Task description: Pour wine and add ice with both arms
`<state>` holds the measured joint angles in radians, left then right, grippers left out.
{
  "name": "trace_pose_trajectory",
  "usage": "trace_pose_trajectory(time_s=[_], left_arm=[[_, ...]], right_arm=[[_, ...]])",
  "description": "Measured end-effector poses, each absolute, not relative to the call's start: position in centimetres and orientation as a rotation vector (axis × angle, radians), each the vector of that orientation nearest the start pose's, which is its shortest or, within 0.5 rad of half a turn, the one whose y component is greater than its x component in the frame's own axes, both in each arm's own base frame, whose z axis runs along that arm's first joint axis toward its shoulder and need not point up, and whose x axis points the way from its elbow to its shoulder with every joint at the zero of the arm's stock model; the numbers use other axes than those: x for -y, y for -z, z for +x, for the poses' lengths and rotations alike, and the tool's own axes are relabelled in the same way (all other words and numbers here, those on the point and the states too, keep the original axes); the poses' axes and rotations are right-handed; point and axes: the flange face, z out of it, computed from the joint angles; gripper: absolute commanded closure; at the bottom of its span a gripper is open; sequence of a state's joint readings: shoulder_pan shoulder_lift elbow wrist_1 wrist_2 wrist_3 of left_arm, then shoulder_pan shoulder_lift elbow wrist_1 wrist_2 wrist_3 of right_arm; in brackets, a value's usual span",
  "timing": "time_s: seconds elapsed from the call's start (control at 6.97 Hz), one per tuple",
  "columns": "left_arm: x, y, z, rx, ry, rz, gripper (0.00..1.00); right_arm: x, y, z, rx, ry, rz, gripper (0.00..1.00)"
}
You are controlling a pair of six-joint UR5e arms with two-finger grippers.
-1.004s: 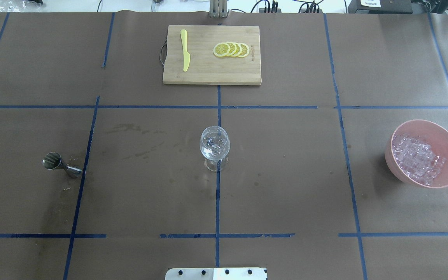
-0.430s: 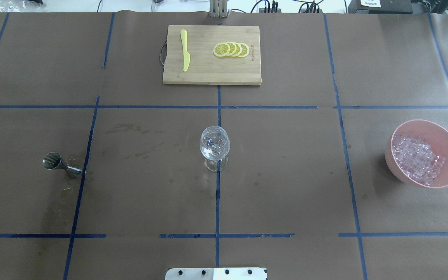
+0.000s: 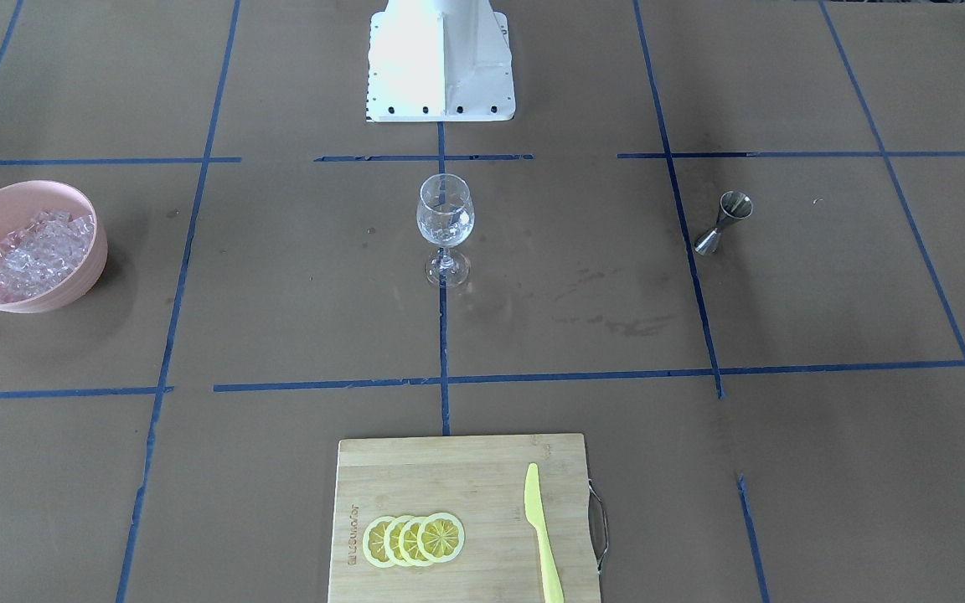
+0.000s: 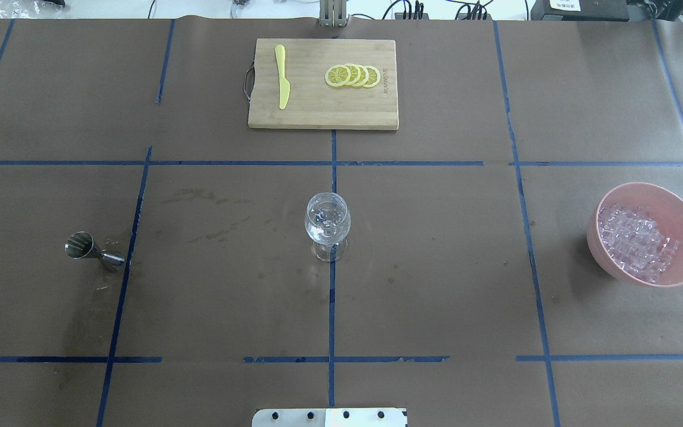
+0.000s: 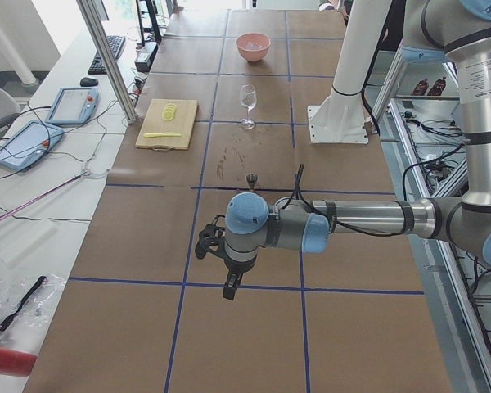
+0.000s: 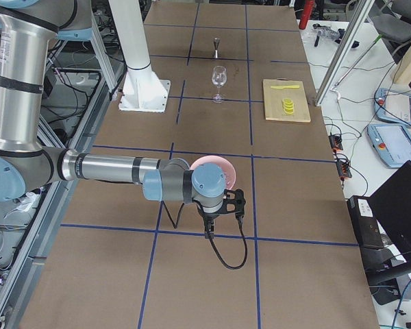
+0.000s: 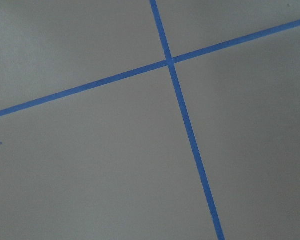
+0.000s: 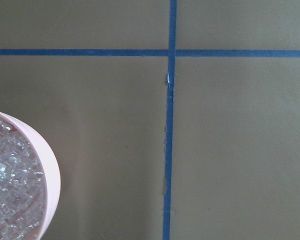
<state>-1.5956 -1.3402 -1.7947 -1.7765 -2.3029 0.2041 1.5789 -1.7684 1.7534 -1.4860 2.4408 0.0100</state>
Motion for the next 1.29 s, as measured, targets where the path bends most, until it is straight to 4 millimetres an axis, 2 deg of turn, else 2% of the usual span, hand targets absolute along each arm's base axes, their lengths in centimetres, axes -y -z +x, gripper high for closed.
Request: trace_pose_trajectory(time_s=[0.14,0.43,0.57,0.86,1.0,1.29], left_arm=[[40.9,-62.6,-7.6,-0.696,-0.274,0.347,0.0],[41.4,-62.9,-7.5,-0.67,-0.345,0.531,0.0],[42.0,-62.1,-7.5,-0.646,-0.394,0.667,0.0],[42.2,-59.1,-7.1,-0.674,-0.383,0.872,0.0],[41.8,-57.7,-6.4,-0.747,-0.34,0.921,0.0],[40.9,-55.9,-3.1,-0.828,-0.364,1.011,0.0]], right_arm=[[42.2,-62.9,5.9,0.889,0.038,0.117,0.0],[42.6,-62.0,5.8,0.901,0.077,0.198,0.0],[42.8,-61.4,5.8,0.902,0.092,0.227,0.0],[44.4,-58.3,5.8,0.9,0.15,0.337,0.0],[44.7,-57.5,5.8,0.898,0.163,0.365,0.0],[43.6,-58.6,5.7,0.897,0.161,0.361,0.0]])
